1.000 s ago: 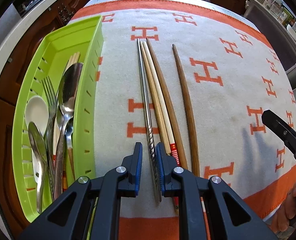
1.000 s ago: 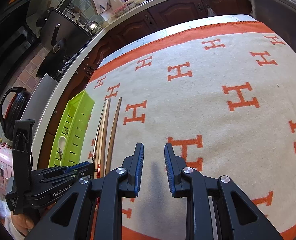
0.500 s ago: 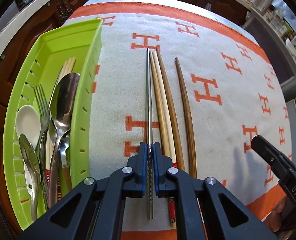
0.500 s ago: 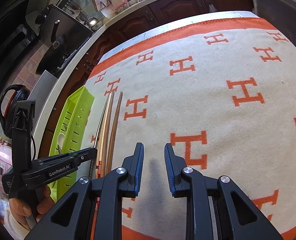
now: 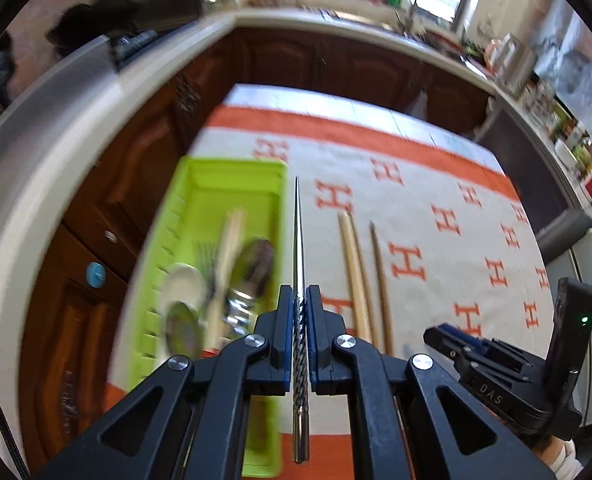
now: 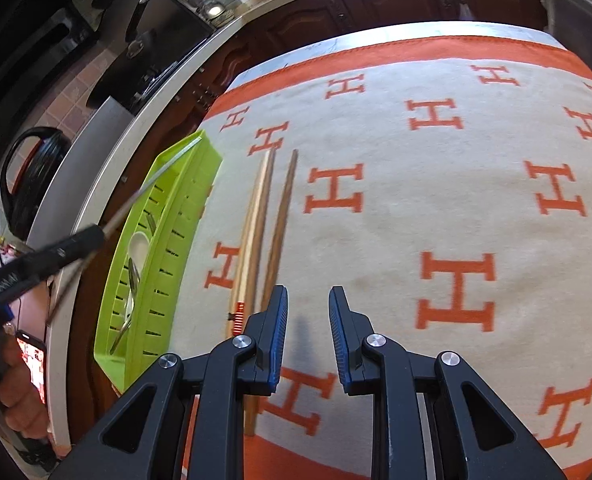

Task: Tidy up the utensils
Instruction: 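Grasp a steel chopstick with the left tool and lift it, then lower the steel chopstick into the green tray and open the left tool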

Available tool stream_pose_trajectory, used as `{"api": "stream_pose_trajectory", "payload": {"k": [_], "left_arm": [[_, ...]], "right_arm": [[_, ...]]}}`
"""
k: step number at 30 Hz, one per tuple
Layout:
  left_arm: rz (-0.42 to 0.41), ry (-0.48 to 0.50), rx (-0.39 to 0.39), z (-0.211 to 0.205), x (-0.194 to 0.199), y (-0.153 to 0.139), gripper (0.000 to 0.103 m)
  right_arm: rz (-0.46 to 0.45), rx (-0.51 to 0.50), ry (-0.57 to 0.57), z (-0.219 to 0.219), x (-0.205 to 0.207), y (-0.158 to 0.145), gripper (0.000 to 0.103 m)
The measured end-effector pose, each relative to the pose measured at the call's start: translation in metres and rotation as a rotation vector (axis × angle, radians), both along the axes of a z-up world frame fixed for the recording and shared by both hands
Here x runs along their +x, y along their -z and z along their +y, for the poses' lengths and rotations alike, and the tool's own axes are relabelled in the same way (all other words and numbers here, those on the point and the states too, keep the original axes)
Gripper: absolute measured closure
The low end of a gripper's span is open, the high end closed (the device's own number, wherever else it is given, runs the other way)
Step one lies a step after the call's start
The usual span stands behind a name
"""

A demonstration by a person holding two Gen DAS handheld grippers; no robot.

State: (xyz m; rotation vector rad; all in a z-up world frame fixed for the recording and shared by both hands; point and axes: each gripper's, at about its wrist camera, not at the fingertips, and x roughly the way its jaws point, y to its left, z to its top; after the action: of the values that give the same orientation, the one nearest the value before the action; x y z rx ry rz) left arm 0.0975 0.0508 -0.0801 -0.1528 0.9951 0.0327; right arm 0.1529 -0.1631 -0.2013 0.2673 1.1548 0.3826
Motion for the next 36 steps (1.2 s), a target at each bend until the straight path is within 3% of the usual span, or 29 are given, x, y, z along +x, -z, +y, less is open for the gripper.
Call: {"api": "stream_pose_trajectory", "payload": {"k": [5,13,14,18,24,28,29,36], "left_arm": [[-0.039,-0.061,0.05,0.031,-0.012,-0.004,0.1],[0.081,-0.129,0.029,0.068,-0.016,0.054,0.099],[0.095,-0.137,0.019,0.071,-0.016,0.059,0.094],[0.077,-0.145,-0.012,0.08,-0.024,0.062,0.055],[0.015,-0.154,-0.033,0.096,-0.032,0.048,0.043],[-0.014,-0.164,-0.035,0.108,-0.036,0.042,0.039],[-0.018,-0.166,-0.031,0.111,-0.036,0.04,0.039],[-0.051,-0.21,-0.036,0.132,-0.041,0.032,0.038]], "right_arm": [[0.003,-0.041,-0.041,0.029,0.004,0.001,0.082],[0.03,-0.138,-0.047,0.058,0.016,0.008,0.082],[0.034,-0.152,-0.047,0.06,0.016,0.009,0.082],[0.049,-0.212,-0.049,0.069,0.018,0.016,0.082],[-0.003,-0.352,-0.074,0.089,0.014,0.018,0.082],[-0.048,-0.457,-0.067,0.104,0.01,0.021,0.088],[-0.051,-0.462,-0.062,0.105,0.01,0.021,0.095],[0.004,-0.36,0.024,0.092,0.014,0.01,0.097]]}}
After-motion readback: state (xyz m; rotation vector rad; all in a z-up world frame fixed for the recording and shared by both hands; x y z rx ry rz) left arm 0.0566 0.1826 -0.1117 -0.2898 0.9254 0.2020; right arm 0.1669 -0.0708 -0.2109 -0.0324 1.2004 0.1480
